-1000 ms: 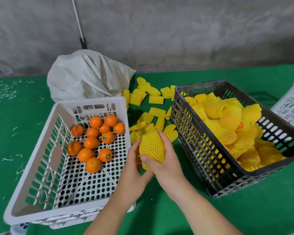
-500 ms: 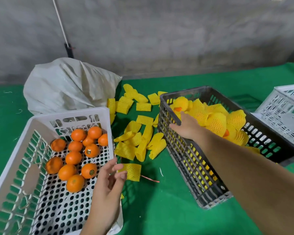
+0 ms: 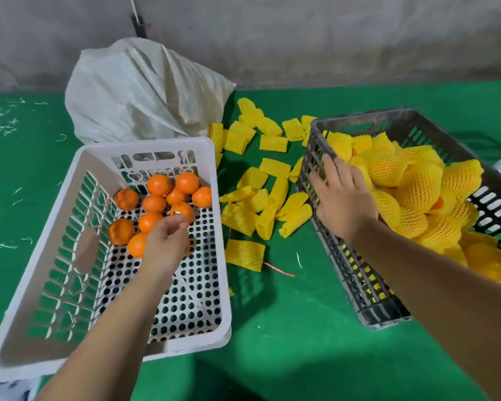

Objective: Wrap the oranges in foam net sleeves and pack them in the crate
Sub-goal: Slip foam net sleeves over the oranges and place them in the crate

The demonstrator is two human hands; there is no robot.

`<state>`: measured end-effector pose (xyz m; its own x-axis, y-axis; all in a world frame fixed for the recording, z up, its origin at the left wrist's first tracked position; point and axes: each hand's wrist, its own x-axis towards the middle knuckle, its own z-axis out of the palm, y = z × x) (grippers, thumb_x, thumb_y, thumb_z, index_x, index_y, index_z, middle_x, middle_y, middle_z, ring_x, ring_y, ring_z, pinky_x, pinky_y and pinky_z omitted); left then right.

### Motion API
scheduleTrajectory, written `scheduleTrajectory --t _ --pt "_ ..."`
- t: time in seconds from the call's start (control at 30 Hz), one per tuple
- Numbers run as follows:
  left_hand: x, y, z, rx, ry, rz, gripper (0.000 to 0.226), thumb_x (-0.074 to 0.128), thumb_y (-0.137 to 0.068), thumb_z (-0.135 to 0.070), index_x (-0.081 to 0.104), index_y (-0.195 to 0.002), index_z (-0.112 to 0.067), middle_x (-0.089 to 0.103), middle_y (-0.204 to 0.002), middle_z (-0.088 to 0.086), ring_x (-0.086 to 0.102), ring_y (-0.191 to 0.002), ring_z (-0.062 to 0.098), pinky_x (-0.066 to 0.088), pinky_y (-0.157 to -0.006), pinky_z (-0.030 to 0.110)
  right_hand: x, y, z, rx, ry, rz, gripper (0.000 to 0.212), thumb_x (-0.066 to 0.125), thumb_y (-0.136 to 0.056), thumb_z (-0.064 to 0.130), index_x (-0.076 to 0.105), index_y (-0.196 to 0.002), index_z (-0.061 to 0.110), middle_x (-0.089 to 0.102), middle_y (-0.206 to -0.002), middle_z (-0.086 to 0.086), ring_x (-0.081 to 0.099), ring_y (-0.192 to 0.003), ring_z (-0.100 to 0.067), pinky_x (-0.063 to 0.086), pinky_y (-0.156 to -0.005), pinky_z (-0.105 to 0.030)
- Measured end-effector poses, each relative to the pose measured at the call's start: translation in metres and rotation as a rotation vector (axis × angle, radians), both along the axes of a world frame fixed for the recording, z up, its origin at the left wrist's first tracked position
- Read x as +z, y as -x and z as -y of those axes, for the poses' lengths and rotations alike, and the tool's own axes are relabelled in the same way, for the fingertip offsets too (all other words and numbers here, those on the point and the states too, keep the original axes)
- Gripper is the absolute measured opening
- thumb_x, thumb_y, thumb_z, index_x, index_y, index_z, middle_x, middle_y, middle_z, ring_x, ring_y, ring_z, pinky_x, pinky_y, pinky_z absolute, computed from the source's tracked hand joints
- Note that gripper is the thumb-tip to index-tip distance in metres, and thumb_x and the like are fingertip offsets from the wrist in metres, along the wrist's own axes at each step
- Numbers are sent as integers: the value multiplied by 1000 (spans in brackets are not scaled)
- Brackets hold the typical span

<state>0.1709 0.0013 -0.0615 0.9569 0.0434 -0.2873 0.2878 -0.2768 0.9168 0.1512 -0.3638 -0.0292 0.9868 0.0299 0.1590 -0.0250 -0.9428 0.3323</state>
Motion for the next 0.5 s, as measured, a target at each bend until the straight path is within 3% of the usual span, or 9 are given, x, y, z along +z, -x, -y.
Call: scheduleTrajectory --t 0.07,0.1,0.17,0.23,0.33,0.43,0.5 --pt "-29 -23 -12 -204 -502 64 53 59 -105 -25 43 -156 -19 57 -138 7 61 -122 26 53 -100 43 -18 9 -28 17 -171 -139 62 67 -87 34 48 -146 25 12 -166 -20 11 -151 -41 17 -119 -55" --pt "-45 -27 -17 -328 -733 17 64 60 -103 -31 33 -161 -23 46 -152 12 48 -138 35 42 -113 49 -30 14 -45 20 -257 -270 56 64 -90 38 50 -144 31 5 -168 -17 5 -152 -40 15 -119 -55" --pt "-72 -24 -22 -514 -1053 -200 91 61 -98 -36 1 -166 -36 22 -165 13 20 -153 40 21 -124 52 -59 21 -79 76 -334 -545 45 58 -95 43 54 -140 38 -9 -170 -12 -7 -154 -37 9 -122 -54" --pt "-90 -16 -23 -569 -1171 -337 110 61 -93 -33 -27 -158 -44 12 -164 8 7 -153 42 16 -123 56 -85 25 -108 86 -363 -758 43 57 -96 42 58 -138 38 -21 -168 -8 -16 -154 -34 4 -124 -54" --pt "-98 -17 -26 -450 -1201 -270 110 61 -94 -33 -28 -157 -42 27 -155 7 25 -141 39 29 -114 53 -110 22 -134 -86 -393 -924 53 56 -98 43 46 -150 39 -28 -166 -4 -22 -153 -34 3 -126 -53" --pt "-95 -16 -34 -380 -1223 -355 103 60 -100 -30 -22 -162 -36 17 -164 10 18 -150 42 30 -120 54 -122 19 -140 -163 -421 -936 64 51 -101 45 27 -159 34 -8 -171 0 -12 -155 -33 7 -125 -52" --pt "-91 -17 -39 -383 -1251 -410 102 63 -99 -21 -14 -165 -36 15 -166 10 15 -151 42 36 -117 55 -126 22 -143 -167 -546 -764 64 51 -100 41 28 -159 29 15 -168 1 9 -153 -31 18 -121 -49"
